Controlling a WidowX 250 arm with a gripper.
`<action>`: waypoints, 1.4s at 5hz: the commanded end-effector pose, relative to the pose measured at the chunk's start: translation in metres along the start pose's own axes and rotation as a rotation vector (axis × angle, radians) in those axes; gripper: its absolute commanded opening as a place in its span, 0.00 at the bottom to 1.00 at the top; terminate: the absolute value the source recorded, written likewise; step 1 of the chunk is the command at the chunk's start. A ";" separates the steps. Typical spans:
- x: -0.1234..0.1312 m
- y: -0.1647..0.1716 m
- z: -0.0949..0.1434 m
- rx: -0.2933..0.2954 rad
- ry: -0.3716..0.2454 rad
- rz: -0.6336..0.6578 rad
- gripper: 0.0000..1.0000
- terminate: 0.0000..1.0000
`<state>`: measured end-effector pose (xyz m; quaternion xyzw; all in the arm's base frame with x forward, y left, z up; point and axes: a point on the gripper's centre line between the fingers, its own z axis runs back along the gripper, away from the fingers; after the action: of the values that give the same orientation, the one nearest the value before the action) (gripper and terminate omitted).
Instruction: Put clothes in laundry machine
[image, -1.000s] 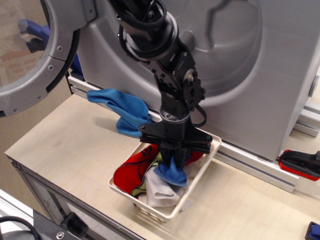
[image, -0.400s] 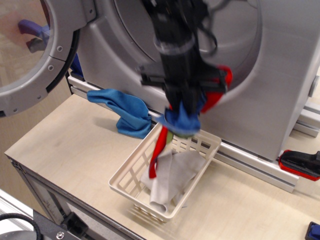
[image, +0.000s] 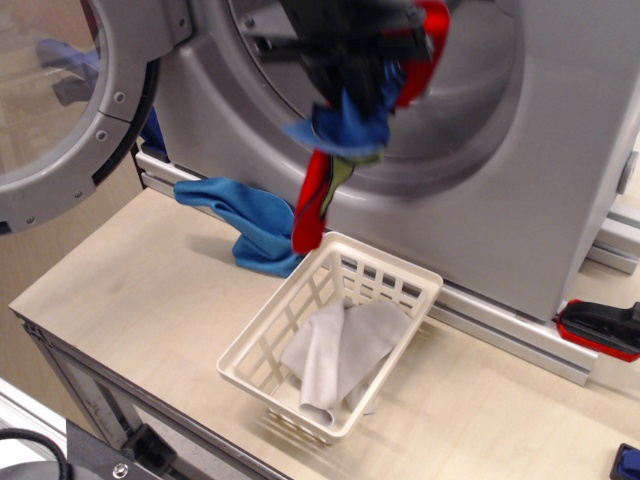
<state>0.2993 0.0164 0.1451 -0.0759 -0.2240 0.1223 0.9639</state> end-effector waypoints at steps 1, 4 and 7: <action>0.049 0.012 0.012 -0.058 -0.181 -0.056 0.00 0.00; 0.070 0.006 -0.028 -0.032 -0.348 -0.159 0.00 0.00; 0.089 0.010 -0.061 0.097 -0.418 -0.113 1.00 0.00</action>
<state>0.4023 0.0403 0.1079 0.0045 -0.3919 0.1029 0.9142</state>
